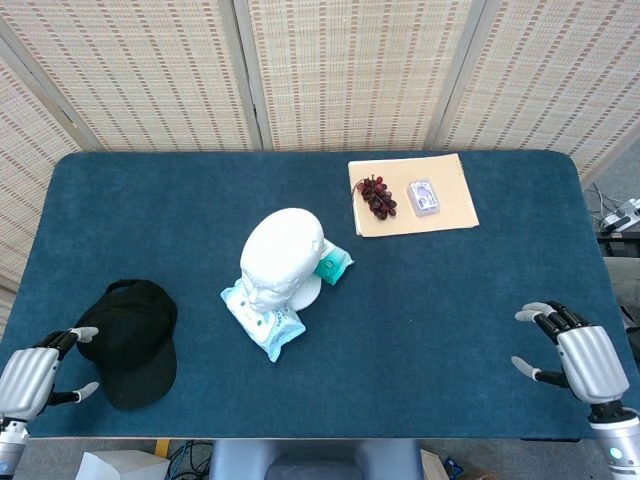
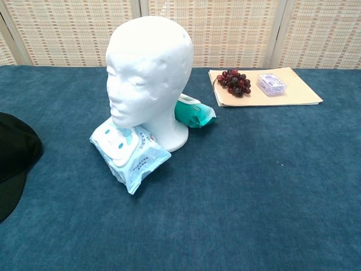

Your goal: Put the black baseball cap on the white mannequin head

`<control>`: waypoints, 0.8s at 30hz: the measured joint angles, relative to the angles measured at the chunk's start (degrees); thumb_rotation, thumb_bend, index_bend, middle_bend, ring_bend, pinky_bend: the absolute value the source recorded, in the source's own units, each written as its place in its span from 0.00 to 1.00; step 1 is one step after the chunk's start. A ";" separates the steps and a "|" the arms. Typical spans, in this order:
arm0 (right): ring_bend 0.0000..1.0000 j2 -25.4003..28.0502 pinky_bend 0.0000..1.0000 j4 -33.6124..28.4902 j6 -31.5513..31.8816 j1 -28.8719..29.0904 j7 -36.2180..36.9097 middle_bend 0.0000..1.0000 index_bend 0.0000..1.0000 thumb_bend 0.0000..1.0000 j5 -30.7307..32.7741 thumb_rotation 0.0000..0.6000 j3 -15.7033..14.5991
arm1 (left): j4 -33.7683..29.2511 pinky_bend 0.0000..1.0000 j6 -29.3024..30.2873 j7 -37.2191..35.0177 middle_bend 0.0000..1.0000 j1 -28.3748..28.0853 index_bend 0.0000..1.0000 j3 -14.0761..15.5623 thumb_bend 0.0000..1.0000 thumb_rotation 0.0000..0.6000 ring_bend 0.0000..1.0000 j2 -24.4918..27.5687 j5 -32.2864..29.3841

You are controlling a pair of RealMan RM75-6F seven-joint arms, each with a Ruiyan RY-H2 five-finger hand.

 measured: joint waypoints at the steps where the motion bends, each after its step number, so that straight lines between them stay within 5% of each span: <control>1: 0.26 0.06 0.44 -0.12 -0.07 0.06 0.00 0.32 0.35 0.04 -0.07 1.00 -0.03 | -0.04 0.47 0.18 0.00 0.35 0.06 0.27 0.03 0.08 1.00 0.30 0.01 0.12; 17: 0.26 1.03 0.43 -0.64 -0.13 0.17 1.58 0.32 0.35 0.04 -0.39 1.00 -0.44 | 0.28 0.48 4.77 1.56 0.35 3.10 0.34 2.60 0.08 1.00 0.34 -1.13 4.38; 24: 0.26 1.47 0.43 -0.58 0.38 0.01 2.68 0.32 0.35 0.04 -0.55 1.00 -0.53 | 2.74 0.52 10.20 -1.94 0.53 4.87 0.51 4.84 0.08 1.00 0.45 -2.43 11.97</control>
